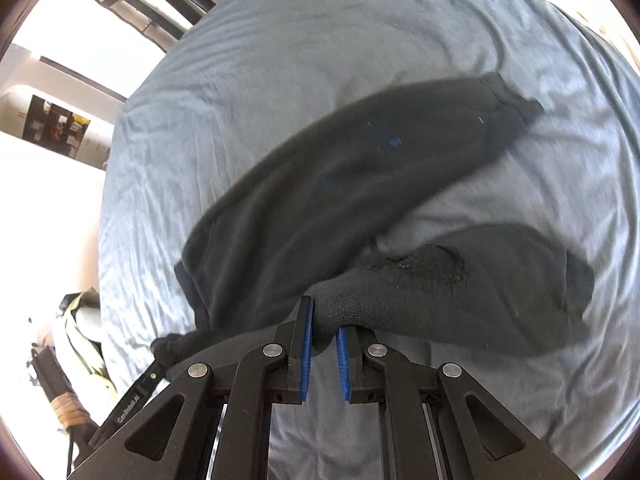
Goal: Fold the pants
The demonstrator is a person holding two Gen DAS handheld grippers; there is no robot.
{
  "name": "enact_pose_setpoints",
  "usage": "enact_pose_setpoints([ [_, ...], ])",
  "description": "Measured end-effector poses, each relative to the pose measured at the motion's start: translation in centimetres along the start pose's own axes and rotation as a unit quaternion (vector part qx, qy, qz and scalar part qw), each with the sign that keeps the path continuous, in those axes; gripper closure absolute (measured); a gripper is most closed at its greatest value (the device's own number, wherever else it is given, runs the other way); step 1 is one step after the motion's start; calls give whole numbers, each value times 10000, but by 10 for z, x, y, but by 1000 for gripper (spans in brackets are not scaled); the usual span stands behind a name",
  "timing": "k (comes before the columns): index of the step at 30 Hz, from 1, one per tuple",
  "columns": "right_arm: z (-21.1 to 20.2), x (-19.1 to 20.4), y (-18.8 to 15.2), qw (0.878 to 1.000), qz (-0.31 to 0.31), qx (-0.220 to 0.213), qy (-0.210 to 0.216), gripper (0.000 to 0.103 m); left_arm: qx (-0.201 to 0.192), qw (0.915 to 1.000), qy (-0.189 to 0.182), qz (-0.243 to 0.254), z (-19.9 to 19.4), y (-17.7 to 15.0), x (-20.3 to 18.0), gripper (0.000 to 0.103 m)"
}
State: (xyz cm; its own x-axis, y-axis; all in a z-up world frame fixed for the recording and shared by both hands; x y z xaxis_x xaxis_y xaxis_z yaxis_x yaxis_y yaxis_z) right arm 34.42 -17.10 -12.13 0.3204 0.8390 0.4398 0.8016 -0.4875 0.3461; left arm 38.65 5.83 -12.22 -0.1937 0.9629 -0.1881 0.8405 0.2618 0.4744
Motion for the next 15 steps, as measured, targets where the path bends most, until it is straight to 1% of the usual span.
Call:
enact_pose_setpoints([
  [6, 28, 6, 39, 9999, 74, -70, 98, 92, -156, 9998, 20, 124, 25, 33, -14, 89],
  [9, 48, 9, 55, 9999, 35, -65, 95, 92, -202, 9997, 43, 99, 41, 46, -14, 89],
  [15, 92, 17, 81, 9999, -105, 75, 42, 92, -145, 9998, 112, 92, 76, 64, -16, 89],
])
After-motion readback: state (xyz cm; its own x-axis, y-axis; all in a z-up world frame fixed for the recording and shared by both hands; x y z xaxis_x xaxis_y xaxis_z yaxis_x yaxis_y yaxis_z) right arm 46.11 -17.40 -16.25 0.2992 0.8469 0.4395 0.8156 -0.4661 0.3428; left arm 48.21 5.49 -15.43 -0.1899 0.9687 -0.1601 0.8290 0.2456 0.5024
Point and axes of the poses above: each gripper's, at about its wrist camera, not at the fingertips, and z roughly the way its jaws point, x to its left, y to its top, the point moved 10 cm from there along z, roughly the way its jaws point, and after that the axes turned 10 degrees about -x, right-handed, at the moved point
